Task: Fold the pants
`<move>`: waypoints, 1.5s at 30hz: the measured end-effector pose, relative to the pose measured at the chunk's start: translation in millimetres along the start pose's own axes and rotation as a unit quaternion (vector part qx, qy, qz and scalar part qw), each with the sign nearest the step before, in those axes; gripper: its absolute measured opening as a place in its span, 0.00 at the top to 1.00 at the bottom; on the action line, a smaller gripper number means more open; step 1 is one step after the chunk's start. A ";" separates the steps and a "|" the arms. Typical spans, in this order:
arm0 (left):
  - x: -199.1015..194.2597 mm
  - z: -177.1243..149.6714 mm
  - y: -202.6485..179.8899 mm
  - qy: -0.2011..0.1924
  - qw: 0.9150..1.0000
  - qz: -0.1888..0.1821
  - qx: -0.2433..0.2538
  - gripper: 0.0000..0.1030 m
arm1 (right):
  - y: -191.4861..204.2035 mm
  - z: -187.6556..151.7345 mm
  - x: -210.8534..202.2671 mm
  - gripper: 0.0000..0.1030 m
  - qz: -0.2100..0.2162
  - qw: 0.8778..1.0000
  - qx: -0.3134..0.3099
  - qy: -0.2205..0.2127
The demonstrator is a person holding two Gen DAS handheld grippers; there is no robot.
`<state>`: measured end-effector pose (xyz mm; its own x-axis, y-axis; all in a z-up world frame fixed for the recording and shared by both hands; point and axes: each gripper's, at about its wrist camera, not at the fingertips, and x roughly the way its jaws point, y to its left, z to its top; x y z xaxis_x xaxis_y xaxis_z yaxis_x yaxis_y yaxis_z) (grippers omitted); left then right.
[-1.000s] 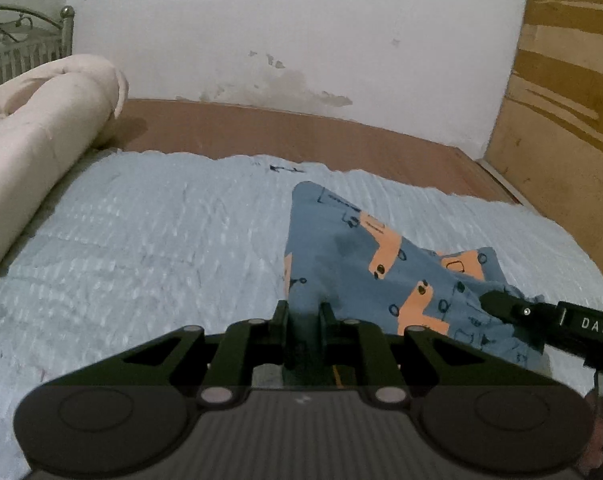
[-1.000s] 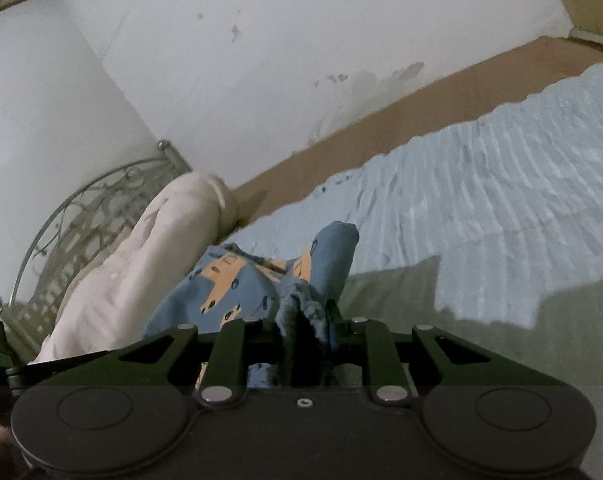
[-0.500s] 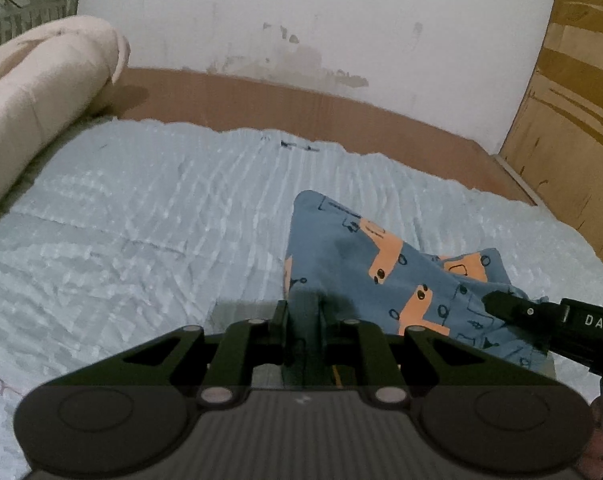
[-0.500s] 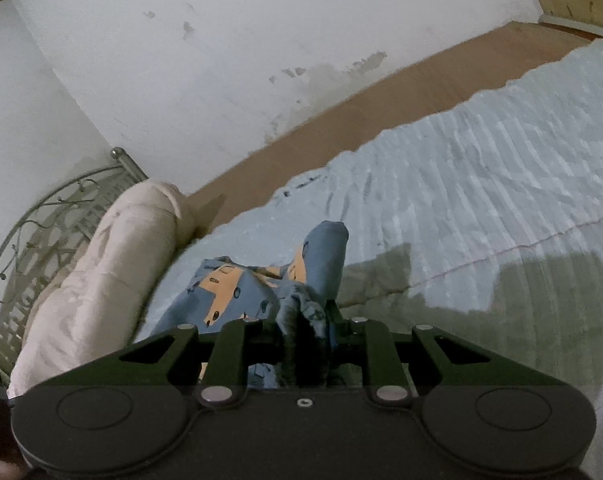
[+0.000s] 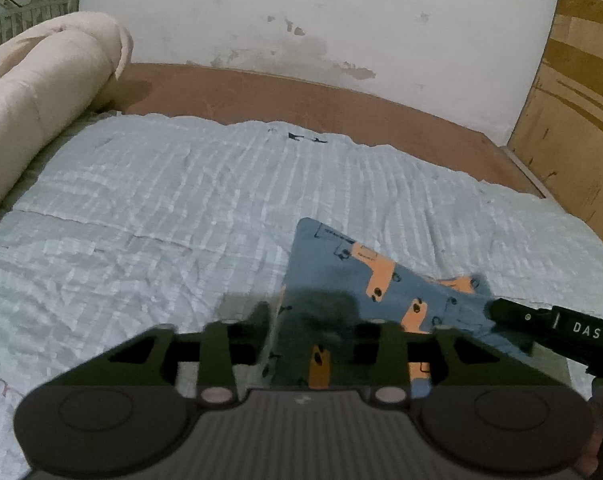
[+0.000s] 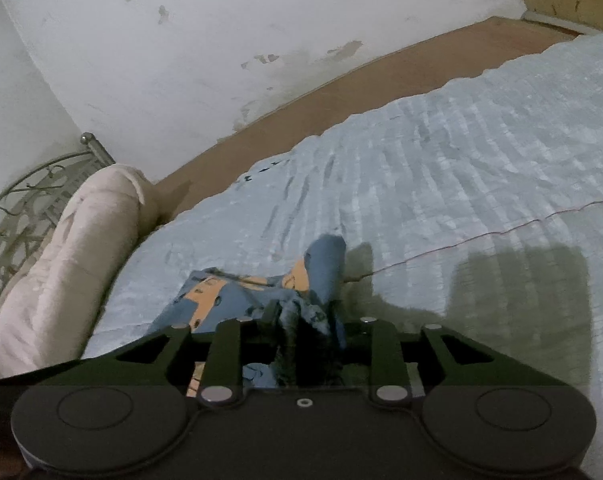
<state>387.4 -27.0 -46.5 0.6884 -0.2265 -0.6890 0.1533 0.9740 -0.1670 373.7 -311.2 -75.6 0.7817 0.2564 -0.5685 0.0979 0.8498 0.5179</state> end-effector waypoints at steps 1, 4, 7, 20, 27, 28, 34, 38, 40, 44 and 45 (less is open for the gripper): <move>-2.8 -0.4 -0.7 -0.003 1.000 0.002 0.001 0.41 | -0.9 -0.5 -0.8 0.63 -0.005 1.000 -0.002 -0.002; -14.4 -1.3 -2.8 -0.015 1.000 0.004 0.005 0.23 | -3.4 -1.9 -7.2 0.45 -0.020 1.000 -0.008 -0.011; -28.8 -2.7 -4.4 -0.029 1.000 0.006 0.006 0.08 | -0.7 -4.1 -17.1 0.34 -0.025 0.999 -0.023 -0.023; -102.6 -23.0 -13.5 -0.103 0.994 0.010 0.024 0.01 | 28.0 -12.6 -88.0 0.01 -0.022 0.988 -0.092 -0.121; -150.4 -50.9 -16.8 -0.139 0.990 0.013 0.020 0.01 | 47.1 -36.0 -138.0 0.01 -0.019 0.976 -0.140 -0.166; -157.2 -56.1 -16.6 -0.143 0.989 0.012 0.018 0.01 | 49.7 -41.3 -146.6 0.01 -0.017 0.974 -0.147 -0.173; -188.2 -87.4 -15.2 -0.151 0.988 0.015 0.018 0.01 | 60.3 -71.9 -186.7 0.01 -0.009 0.965 -0.169 -0.198; -210.0 -110.0 -15.0 -0.159 0.987 0.022 0.019 0.01 | 66.1 -97.5 -211.3 0.01 -0.006 0.960 -0.185 -0.210; -221.2 -122.4 -13.3 -0.163 0.986 0.023 0.016 0.01 | 68.7 -111.1 -222.7 0.01 -0.006 0.958 -0.192 -0.215; -238.3 -147.4 -10.8 -0.165 0.986 0.029 0.009 0.01 | 70.7 -134.7 -241.1 0.01 -0.007 0.956 -0.196 -0.218; -241.2 -153.0 -10.1 -0.165 0.986 0.031 0.008 0.01 | 70.3 -140.6 -245.7 0.01 -0.008 0.957 -0.194 -0.217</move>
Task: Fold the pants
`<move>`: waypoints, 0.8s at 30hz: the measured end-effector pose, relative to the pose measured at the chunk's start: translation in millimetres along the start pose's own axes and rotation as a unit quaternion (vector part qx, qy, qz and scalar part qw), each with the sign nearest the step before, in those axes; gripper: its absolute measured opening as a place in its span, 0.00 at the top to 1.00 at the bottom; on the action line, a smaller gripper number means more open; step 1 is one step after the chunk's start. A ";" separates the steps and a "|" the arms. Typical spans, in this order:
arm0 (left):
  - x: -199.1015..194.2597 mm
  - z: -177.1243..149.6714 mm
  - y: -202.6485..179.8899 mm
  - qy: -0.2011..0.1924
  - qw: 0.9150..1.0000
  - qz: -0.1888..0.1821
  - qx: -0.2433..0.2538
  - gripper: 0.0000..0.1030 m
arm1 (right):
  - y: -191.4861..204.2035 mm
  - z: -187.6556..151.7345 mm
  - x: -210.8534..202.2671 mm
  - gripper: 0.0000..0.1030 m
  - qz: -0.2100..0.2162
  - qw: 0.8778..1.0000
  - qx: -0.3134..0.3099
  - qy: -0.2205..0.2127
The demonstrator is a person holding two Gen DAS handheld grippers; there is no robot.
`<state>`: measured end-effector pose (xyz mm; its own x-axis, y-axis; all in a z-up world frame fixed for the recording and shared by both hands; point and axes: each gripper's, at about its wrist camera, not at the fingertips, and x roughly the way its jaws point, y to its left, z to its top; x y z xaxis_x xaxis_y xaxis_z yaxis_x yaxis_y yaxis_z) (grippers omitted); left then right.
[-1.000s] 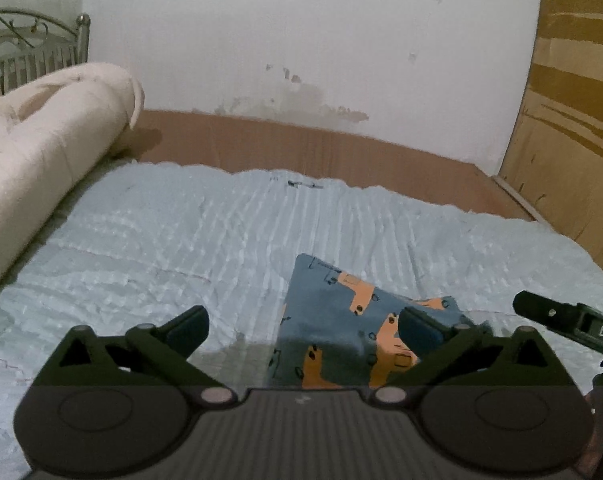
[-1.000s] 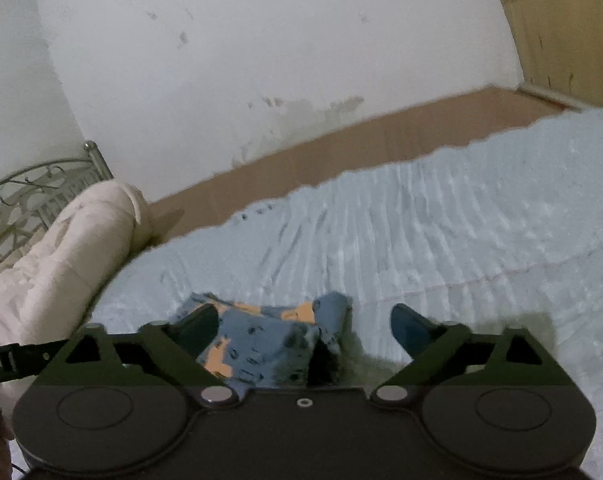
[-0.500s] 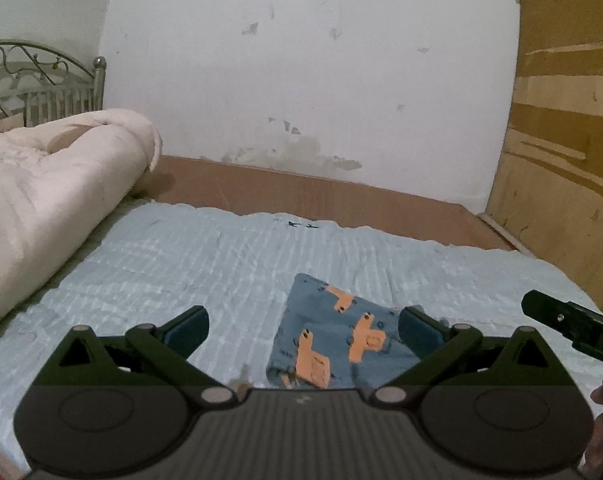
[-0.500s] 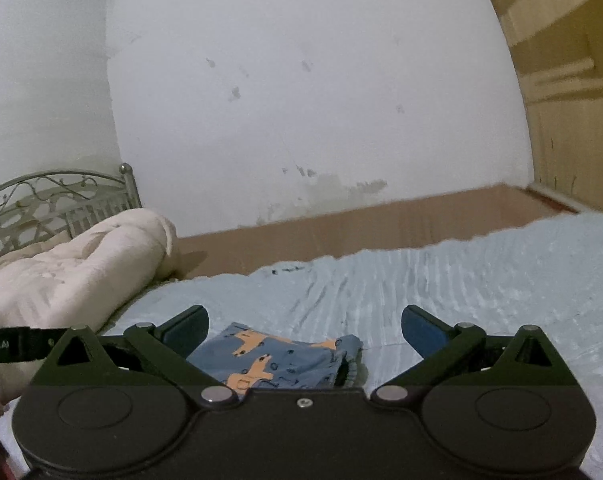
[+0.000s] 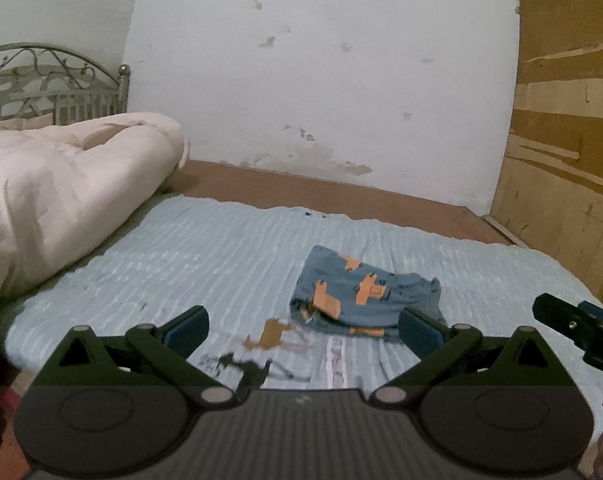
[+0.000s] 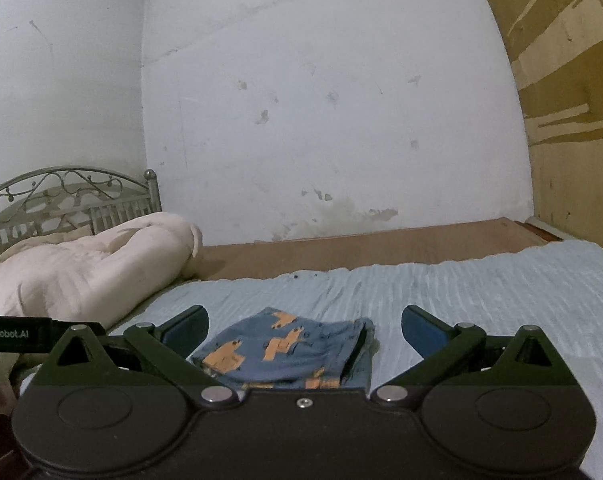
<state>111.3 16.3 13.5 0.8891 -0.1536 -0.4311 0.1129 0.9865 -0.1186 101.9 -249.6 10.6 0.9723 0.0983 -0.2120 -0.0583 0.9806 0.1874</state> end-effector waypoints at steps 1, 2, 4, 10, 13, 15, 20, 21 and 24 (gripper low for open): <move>-3.5 -4.3 0.7 0.001 1.000 0.002 0.001 0.01 | 1.1 -3.1 -5.4 0.01 -0.002 1.000 0.002 0.002; -7.1 -8.9 1.2 0.003 1.000 0.004 0.001 0.01 | 1.1 -7.2 -10.9 0.01 -0.003 1.000 0.004 0.005; -12.6 -18.3 3.3 0.007 1.000 0.006 0.000 0.01 | 3.2 -14.7 -22.3 0.01 -0.003 1.000 0.007 0.011; -20.8 -38.9 11.3 0.024 1.000 0.009 -0.016 0.01 | 9.8 -33.5 -44.1 0.01 -0.006 1.000 0.007 0.027; -22.9 -44.4 13.5 0.029 0.999 0.013 -0.020 0.01 | 13.9 -39.0 -49.7 0.01 -0.005 1.000 -0.006 0.030; -23.3 -45.9 14.5 0.031 0.999 0.015 -0.020 0.01 | 16.1 -41.9 -50.4 0.01 -0.005 0.999 -0.010 0.035; -23.6 -46.7 15.8 0.033 0.999 0.019 -0.024 0.01 | 16.0 -46.1 -49.0 0.01 -0.003 0.999 -0.007 0.041; -23.5 -46.9 15.6 0.033 0.999 0.018 -0.025 0.01 | 15.9 -46.1 -48.8 0.01 -0.002 0.999 -0.007 0.041; -22.9 -47.3 15.0 0.034 0.999 0.020 -0.025 0.01 | 14.8 -45.6 -48.2 0.01 0.000 0.999 -0.007 0.042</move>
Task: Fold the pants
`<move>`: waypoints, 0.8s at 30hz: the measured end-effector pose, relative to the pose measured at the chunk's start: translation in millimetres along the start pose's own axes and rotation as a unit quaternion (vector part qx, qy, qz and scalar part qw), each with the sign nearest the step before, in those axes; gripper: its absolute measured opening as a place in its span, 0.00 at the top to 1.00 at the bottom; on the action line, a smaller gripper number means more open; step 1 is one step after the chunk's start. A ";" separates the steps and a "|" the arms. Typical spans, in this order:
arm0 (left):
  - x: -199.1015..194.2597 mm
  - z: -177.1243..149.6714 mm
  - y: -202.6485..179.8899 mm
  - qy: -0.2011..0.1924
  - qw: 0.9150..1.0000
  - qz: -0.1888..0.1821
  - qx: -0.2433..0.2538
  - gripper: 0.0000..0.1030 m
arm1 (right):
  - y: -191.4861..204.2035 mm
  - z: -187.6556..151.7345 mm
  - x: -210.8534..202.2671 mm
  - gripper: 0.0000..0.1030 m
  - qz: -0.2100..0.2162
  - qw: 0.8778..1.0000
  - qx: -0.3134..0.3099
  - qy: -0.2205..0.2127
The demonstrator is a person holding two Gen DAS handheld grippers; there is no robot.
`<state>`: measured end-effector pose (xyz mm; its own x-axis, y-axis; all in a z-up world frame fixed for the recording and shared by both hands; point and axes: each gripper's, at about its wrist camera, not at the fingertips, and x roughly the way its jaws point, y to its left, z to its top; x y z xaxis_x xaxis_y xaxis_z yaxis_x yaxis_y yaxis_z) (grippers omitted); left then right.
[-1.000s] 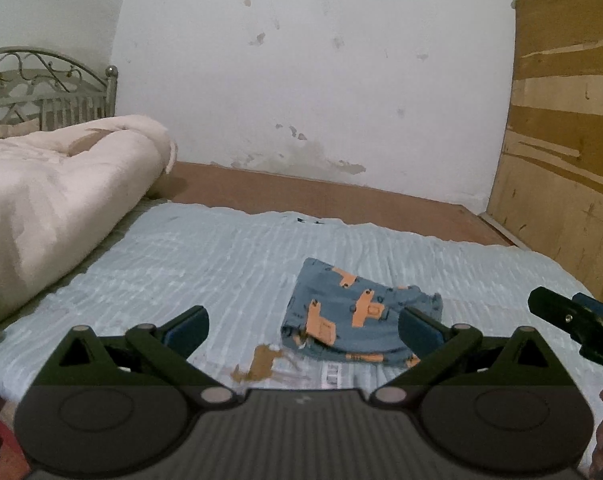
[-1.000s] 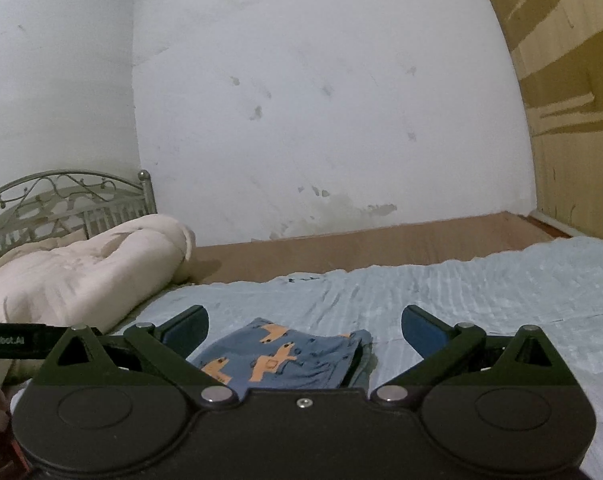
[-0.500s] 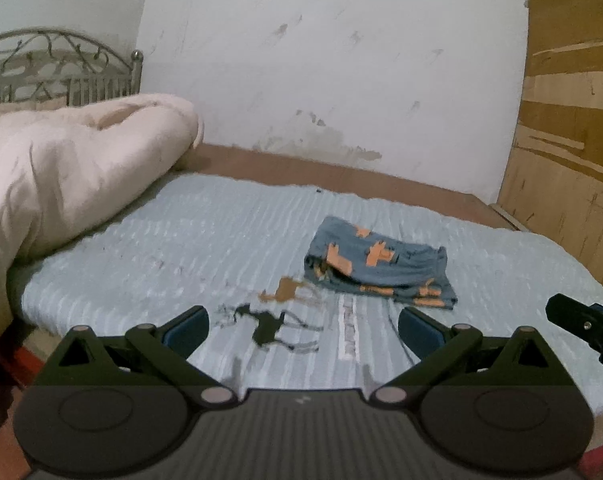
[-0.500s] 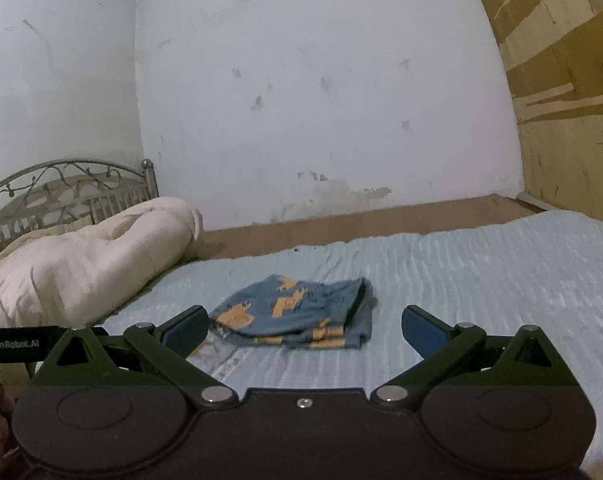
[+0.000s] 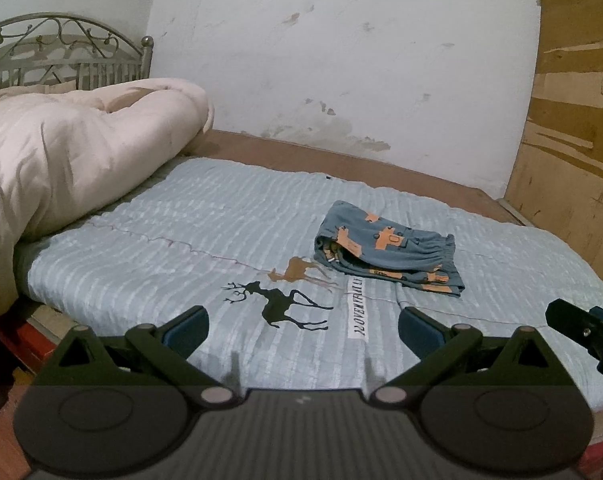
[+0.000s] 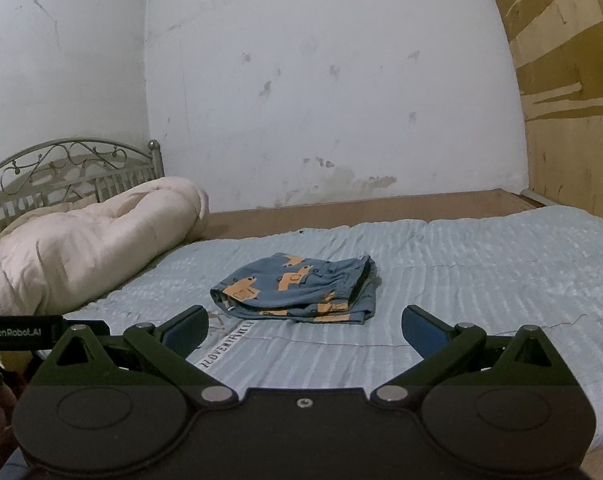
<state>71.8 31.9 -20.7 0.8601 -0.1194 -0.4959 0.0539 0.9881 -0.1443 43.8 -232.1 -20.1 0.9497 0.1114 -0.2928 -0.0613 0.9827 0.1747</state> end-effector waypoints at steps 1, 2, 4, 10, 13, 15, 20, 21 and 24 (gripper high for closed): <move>0.0 0.1 0.1 0.000 1.000 0.000 0.000 0.01 | -0.3 0.3 0.1 0.01 0.000 1.000 0.000 0.000; -0.1 0.0 -0.4 0.001 1.000 0.000 0.001 0.01 | -0.8 0.4 0.4 0.01 0.001 1.000 0.000 0.000; -0.3 -0.8 -1.4 0.001 1.000 0.000 0.002 0.01 | -1.1 0.5 0.7 0.01 0.001 1.000 0.001 0.001; 1.7 -3.8 -4.0 0.005 1.000 0.001 0.002 0.01 | -3.2 0.3 1.5 0.01 0.002 1.000 0.005 0.001; 2.0 -4.5 -4.3 0.006 1.000 0.001 0.002 0.01 | -4.1 -0.2 1.3 0.01 0.003 1.000 0.007 0.001; 2.0 -4.5 -4.3 0.006 1.000 0.002 0.002 0.01 | -3.9 -0.4 1.3 0.01 0.003 1.000 0.007 0.001; 1.8 -4.9 -4.1 0.006 1.000 0.001 0.002 0.01 | -3.4 -0.7 1.2 0.01 0.003 1.000 0.006 0.002; 1.9 -4.5 -3.9 0.006 1.000 0.001 0.002 0.01 | -3.4 -0.7 1.3 0.01 0.003 1.000 0.007 0.002; 1.7 -4.5 -3.8 0.006 1.000 0.001 0.002 0.01 | -3.3 -0.7 1.3 0.01 0.002 1.000 0.007 0.002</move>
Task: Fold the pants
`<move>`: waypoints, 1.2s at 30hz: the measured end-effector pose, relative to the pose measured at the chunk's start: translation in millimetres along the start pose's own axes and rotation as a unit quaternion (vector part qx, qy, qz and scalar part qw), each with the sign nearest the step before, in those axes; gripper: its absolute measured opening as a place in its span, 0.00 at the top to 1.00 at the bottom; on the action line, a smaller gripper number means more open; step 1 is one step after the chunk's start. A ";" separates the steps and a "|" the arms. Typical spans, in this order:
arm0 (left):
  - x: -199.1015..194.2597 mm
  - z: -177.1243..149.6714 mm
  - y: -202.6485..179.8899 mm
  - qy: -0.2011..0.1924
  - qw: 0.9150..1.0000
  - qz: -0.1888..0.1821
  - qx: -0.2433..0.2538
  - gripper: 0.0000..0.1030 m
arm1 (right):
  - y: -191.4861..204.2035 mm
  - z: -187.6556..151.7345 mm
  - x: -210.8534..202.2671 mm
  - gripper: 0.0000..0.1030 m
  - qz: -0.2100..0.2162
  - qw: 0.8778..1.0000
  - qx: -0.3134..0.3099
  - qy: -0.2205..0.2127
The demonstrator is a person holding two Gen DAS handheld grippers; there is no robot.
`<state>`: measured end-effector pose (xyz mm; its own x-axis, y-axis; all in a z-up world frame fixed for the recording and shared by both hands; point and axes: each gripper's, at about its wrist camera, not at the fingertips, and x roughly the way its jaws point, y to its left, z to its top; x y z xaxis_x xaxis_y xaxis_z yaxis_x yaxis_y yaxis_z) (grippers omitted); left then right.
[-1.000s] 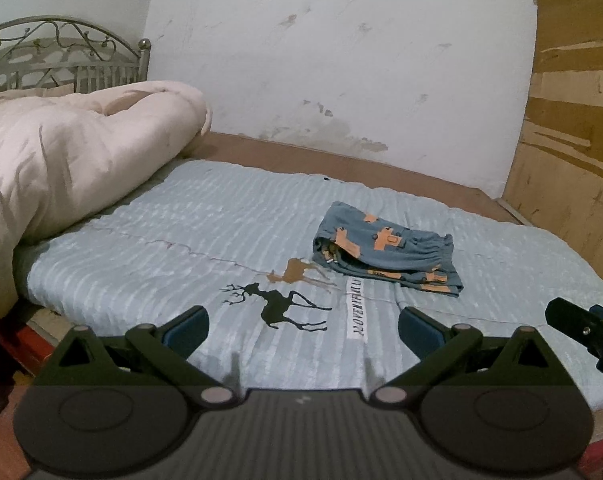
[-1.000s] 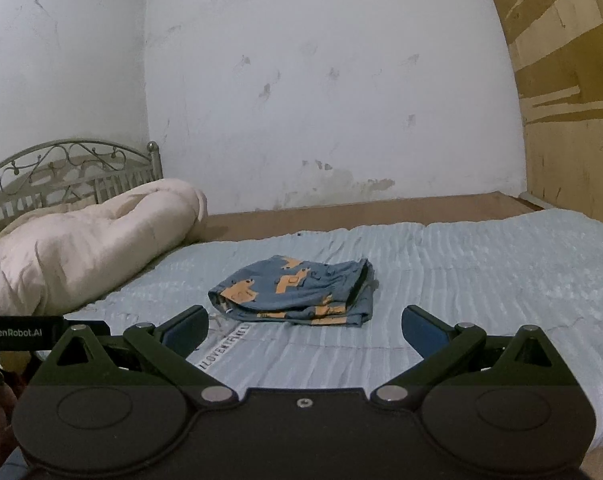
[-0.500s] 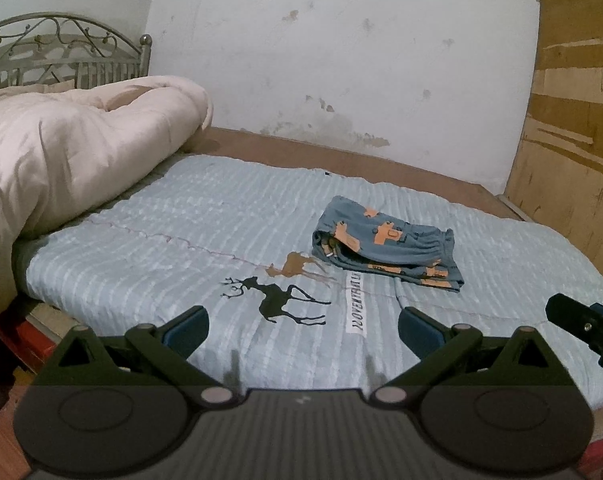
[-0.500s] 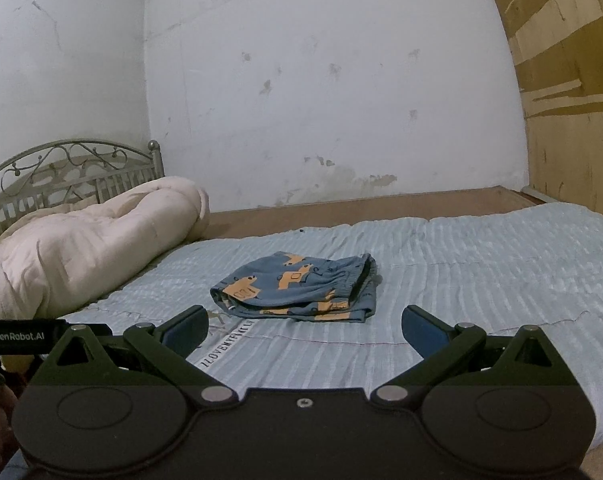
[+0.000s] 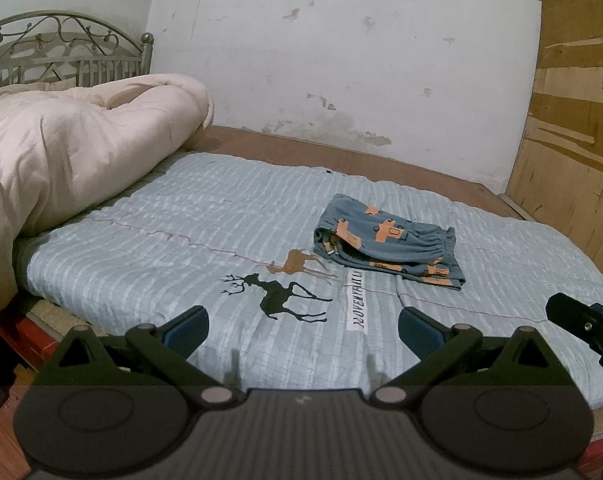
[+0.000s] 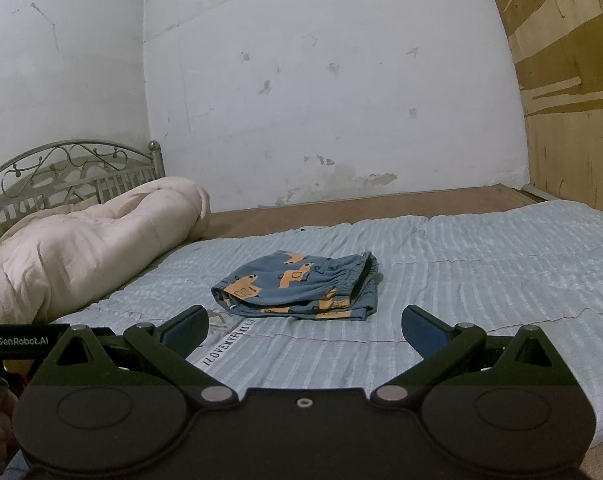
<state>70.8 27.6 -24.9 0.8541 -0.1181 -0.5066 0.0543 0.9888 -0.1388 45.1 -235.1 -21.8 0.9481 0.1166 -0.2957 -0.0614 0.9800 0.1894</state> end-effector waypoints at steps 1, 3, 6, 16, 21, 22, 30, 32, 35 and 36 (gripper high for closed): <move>0.0 0.1 0.0 0.000 1.000 0.000 0.000 0.01 | -0.1 0.0 0.0 0.01 0.000 1.000 0.000 0.000; -0.2 0.0 0.0 0.000 1.000 0.000 0.000 0.01 | -0.1 0.0 0.1 0.01 0.000 1.000 0.000 0.000; -0.3 0.0 -0.1 0.000 1.000 0.000 0.000 0.01 | 0.0 -0.2 -0.1 0.01 0.001 1.000 0.001 0.000; -0.7 0.0 -0.7 0.000 1.000 -0.001 0.000 0.01 | -0.2 0.0 0.6 0.01 0.000 1.000 0.000 0.001; -2.8 -1.5 -1.2 -0.003 1.000 0.004 -0.001 0.01 | -0.5 -0.6 0.2 0.01 0.001 1.000 0.001 0.001; -3.0 -1.3 -1.7 -0.004 1.000 0.007 -0.001 0.01 | -0.5 -0.6 0.3 0.01 0.001 1.000 0.001 0.001; -2.2 1.2 -1.8 -0.010 1.000 0.023 0.005 0.01 | 1.8 -4.2 -0.2 0.01 0.004 1.000 0.001 0.005; -1.1 1.6 -1.3 -0.010 1.000 0.024 0.004 0.01 | 1.9 -4.3 0.3 0.01 0.005 1.000 0.002 0.007; -0.1 1.3 -0.9 -0.012 1.000 0.028 0.005 0.01 | 0.7 -3.6 3.4 0.01 0.006 1.000 0.003 0.010; 0.2 1.2 -0.6 -0.012 1.000 0.028 0.006 0.01 | 0.6 -3.9 3.6 0.01 0.007 1.000 0.003 0.011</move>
<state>71.5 27.1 -23.9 0.8683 -0.0598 -0.4924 0.0117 0.9949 -0.1003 47.2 -233.5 -26.3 0.9401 0.1335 -0.3137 -0.0722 0.9772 0.1995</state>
